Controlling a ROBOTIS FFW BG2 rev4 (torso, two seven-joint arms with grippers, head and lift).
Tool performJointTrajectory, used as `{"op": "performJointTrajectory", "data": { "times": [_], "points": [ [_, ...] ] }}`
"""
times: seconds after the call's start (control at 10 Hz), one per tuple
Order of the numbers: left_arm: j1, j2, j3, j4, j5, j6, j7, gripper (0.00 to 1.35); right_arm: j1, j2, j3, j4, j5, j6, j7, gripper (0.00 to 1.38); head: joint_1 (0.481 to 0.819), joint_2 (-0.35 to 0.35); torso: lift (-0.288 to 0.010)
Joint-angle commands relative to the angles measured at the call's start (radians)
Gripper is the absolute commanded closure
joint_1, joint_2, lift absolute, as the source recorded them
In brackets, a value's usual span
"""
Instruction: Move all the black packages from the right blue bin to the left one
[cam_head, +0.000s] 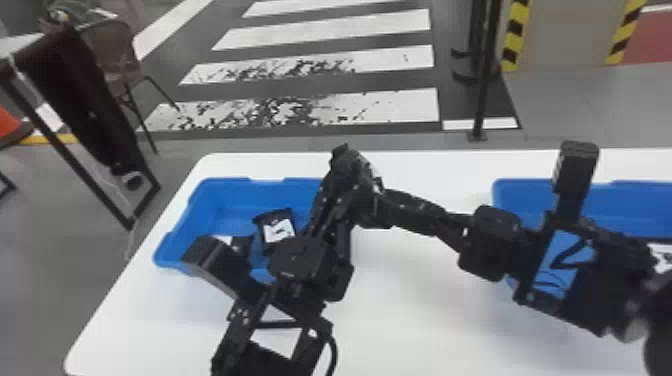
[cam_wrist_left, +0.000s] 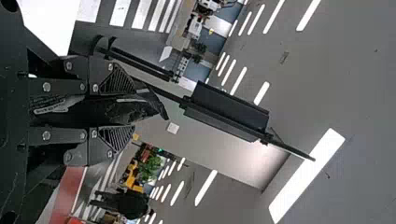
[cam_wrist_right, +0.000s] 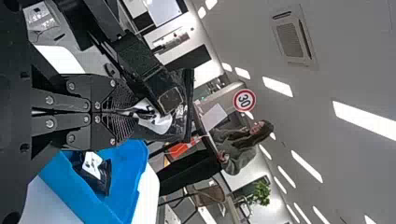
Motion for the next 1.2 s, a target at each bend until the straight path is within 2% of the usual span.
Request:
{"op": "performJointTrajectory", "data": {
  "times": [0.0,0.1,0.2,0.3,0.4,0.5,0.6,0.7,0.8,0.9,1.0,1.1],
  "points": [
    [0.000,-0.002,0.012,-0.002,0.012,0.001,-0.001,1.21,-0.013,0.002,0.004,0.038,0.000,-0.038,0.002,0.97,0.695,0.220,-0.178],
    [0.000,-0.018,0.066,0.015,-0.044,-0.006,0.009,1.21,-0.006,0.004,0.004,0.060,-0.008,-0.079,0.002,0.51,0.695,0.217,-0.178],
    [-0.037,-0.031,0.128,0.101,-0.137,-0.048,0.028,1.21,0.006,0.004,-0.004,0.082,-0.030,-0.109,0.003,0.14,0.695,0.224,-0.178],
    [-0.105,-0.050,0.212,0.228,-0.343,-0.146,0.069,1.20,0.011,0.004,-0.020,0.087,-0.026,-0.119,0.003,0.07,0.695,0.250,-0.178],
    [-0.174,-0.064,0.295,0.327,-0.544,-0.166,0.101,1.21,0.011,0.004,-0.030,0.087,-0.006,-0.124,0.003,0.11,0.691,0.286,-0.178],
    [-0.238,-0.064,0.341,0.442,-0.640,-0.188,0.123,1.20,0.011,0.004,-0.040,0.084,0.012,-0.129,0.003,0.09,0.676,0.324,-0.178],
    [-0.257,-0.062,0.353,0.511,-0.606,-0.198,0.146,1.13,0.013,0.004,-0.064,0.075,0.050,-0.129,0.002,0.08,0.671,0.336,-0.178],
    [-0.230,-0.062,0.333,0.508,-0.486,-0.188,0.140,0.56,0.038,0.005,-0.122,0.023,0.112,-0.097,0.000,0.08,0.669,0.350,-0.178],
    [-0.201,-0.064,0.311,0.491,-0.375,-0.264,0.129,0.11,0.067,0.011,-0.191,-0.026,0.174,-0.055,-0.009,0.07,0.677,0.350,-0.178],
    [-0.152,-0.065,0.281,0.388,-0.315,-0.244,0.120,0.08,0.112,0.021,-0.275,-0.105,0.255,0.014,-0.037,0.07,0.682,0.329,-0.178],
    [-0.108,-0.062,0.247,0.302,-0.299,-0.274,0.109,0.17,0.178,0.040,-0.377,-0.210,0.349,0.058,-0.066,0.08,0.680,0.291,-0.178],
    [-0.064,-0.057,0.202,0.238,-0.253,-0.323,0.106,0.20,0.252,0.068,-0.483,-0.365,0.467,0.176,-0.124,0.08,0.671,0.230,-0.178]
  ]
}}
